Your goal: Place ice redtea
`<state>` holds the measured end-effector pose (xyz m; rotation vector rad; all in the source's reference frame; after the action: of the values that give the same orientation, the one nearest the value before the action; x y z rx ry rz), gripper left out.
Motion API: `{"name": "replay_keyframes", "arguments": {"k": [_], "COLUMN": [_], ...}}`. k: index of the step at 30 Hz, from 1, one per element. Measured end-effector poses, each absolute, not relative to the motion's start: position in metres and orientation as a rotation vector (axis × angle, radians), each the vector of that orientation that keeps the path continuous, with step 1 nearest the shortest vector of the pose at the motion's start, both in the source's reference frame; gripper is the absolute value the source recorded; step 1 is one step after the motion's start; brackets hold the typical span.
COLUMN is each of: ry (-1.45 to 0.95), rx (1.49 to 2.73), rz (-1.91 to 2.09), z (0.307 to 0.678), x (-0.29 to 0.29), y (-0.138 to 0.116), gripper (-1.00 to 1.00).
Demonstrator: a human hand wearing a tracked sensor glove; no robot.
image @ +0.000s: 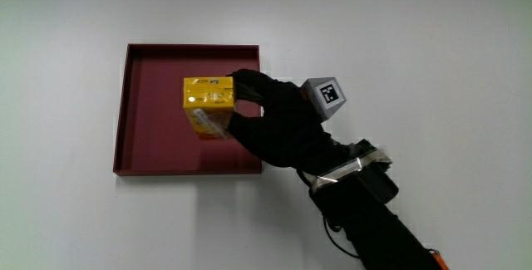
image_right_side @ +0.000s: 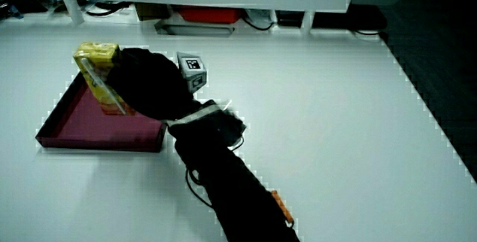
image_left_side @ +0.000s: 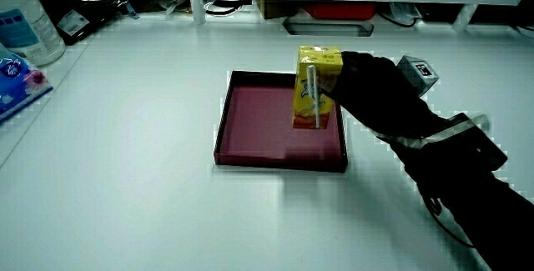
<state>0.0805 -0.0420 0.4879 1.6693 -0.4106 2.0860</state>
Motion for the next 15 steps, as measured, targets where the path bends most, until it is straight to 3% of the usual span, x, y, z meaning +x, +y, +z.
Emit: {"name": "replay_keyframes", "arguments": {"k": [15], "ry": [-0.272], "rx": [1.673], "rz": [2.01], "z": [0.535], "x": [0.061], "y": [-0.028], "gripper": [0.0]}}
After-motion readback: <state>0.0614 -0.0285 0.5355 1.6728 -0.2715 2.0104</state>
